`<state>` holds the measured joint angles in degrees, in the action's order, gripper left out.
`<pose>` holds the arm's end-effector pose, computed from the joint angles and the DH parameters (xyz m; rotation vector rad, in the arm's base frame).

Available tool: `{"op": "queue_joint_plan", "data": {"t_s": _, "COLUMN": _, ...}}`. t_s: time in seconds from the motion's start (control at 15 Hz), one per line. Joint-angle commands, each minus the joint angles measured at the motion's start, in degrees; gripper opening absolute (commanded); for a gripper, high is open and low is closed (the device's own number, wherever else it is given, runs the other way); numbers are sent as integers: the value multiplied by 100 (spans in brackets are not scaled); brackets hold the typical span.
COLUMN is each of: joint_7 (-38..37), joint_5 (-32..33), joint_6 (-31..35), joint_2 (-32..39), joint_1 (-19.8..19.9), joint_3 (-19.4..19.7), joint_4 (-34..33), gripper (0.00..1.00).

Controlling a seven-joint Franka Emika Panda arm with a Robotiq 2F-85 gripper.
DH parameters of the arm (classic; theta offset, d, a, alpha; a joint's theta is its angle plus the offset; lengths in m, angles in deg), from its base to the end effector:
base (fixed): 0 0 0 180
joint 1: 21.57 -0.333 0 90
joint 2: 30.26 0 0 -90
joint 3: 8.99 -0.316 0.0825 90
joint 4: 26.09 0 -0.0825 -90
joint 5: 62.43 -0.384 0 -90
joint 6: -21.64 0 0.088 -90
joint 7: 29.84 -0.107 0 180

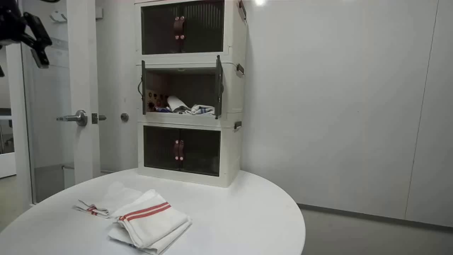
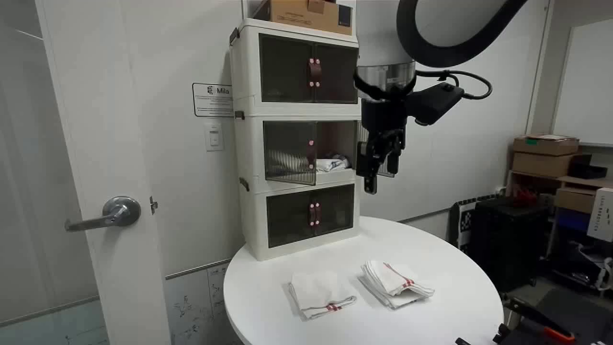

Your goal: Close the left cabinet door of the middle shelf

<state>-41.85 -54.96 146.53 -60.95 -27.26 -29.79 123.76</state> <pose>0.3489 0.1664 0.4226 2.8471 0.4058 0.2184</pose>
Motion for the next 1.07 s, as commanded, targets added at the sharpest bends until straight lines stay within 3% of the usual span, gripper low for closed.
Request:
{"op": "queue_joint_plan", "data": {"t_s": 0.0, "joint_7": -84, "joint_5": 106, "joint_6": -25, "joint_2": 33, "joint_1": -168, "joint_3": 159, "joint_4": -12, "gripper": 100}}
{"op": "queue_joint_plan", "data": {"t_s": 0.33, "joint_7": 602, "joint_5": 502, "joint_6": -399, "joint_2": 162, "joint_1": -125, "joint_3": 448, "joint_4": -424, "gripper": 100}}
{"op": "queue_joint_plan", "data": {"t_s": 0.67, "joint_7": 2050, "joint_5": 793, "joint_6": -635, "joint_2": 339, "joint_1": -72, "joint_3": 1219, "joint_4": -1252, "gripper": 100}}
{"op": "queue_joint_plan", "data": {"t_s": 1.0, "joint_7": 3332, "joint_5": 398, "joint_6": -654, "joint_2": 1079, "joint_1": -89, "joint_3": 2011, "joint_4": -2600, "gripper": 100}}
